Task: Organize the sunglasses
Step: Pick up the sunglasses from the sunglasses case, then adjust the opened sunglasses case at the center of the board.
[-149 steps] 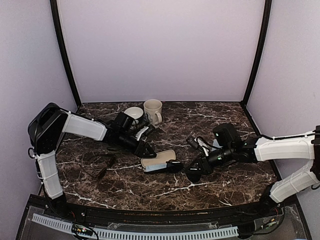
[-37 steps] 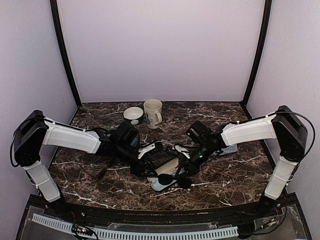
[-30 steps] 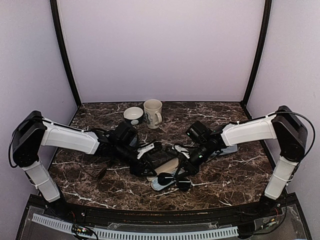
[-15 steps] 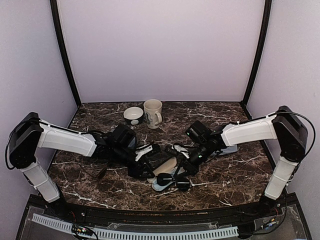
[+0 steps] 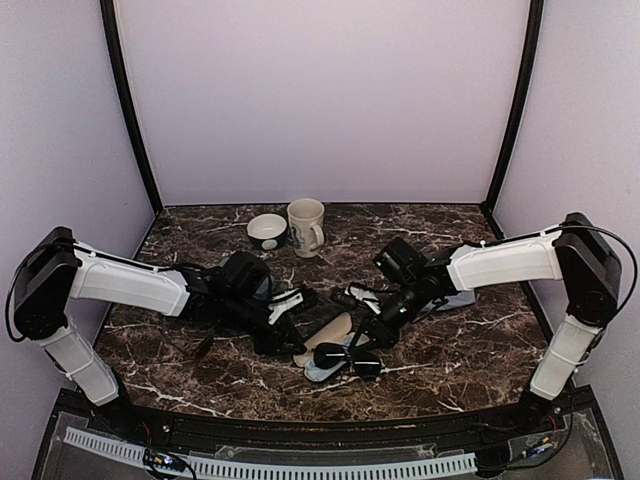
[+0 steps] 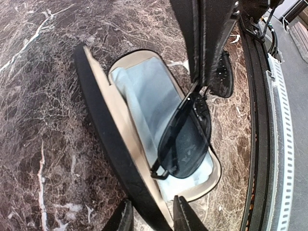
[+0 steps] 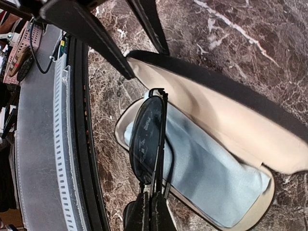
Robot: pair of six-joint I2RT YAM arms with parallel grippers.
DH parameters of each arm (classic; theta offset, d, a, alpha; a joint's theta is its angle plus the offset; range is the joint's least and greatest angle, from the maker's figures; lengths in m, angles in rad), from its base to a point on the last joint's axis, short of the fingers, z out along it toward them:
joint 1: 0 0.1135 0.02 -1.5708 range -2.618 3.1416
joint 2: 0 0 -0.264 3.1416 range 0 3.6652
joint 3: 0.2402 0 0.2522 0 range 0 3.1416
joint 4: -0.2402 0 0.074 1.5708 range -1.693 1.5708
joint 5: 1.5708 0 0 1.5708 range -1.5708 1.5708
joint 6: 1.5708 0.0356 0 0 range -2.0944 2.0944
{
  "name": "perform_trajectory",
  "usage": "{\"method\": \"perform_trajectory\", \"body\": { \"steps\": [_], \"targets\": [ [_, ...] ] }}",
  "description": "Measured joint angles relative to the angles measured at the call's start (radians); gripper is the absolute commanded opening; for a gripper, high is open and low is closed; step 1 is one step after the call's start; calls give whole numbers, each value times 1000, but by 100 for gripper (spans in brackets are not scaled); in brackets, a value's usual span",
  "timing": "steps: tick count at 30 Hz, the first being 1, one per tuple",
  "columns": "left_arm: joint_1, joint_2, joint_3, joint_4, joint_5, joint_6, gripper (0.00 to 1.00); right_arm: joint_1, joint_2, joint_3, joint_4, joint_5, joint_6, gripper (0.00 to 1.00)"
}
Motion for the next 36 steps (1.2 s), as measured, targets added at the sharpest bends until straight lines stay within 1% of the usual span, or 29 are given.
{"method": "perform_trajectory", "body": {
  "steps": [6,8,17,25,36],
  "targets": [
    [-13,0,9,-16,-43,14,19,0,-13,0,0,0,0,0],
    [-21,2,23,-28,-57,25,18,0,-13,0,2,0,0,0],
    [-43,32,94,-87,-116,105,19,0,-13,0,-2,0,-10,0],
    [-56,35,100,-89,-115,220,21,0,-13,0,-7,0,-37,0],
    [-57,35,100,-66,-88,369,19,0,-11,19,-45,-8,-122,0]
  ]
}}
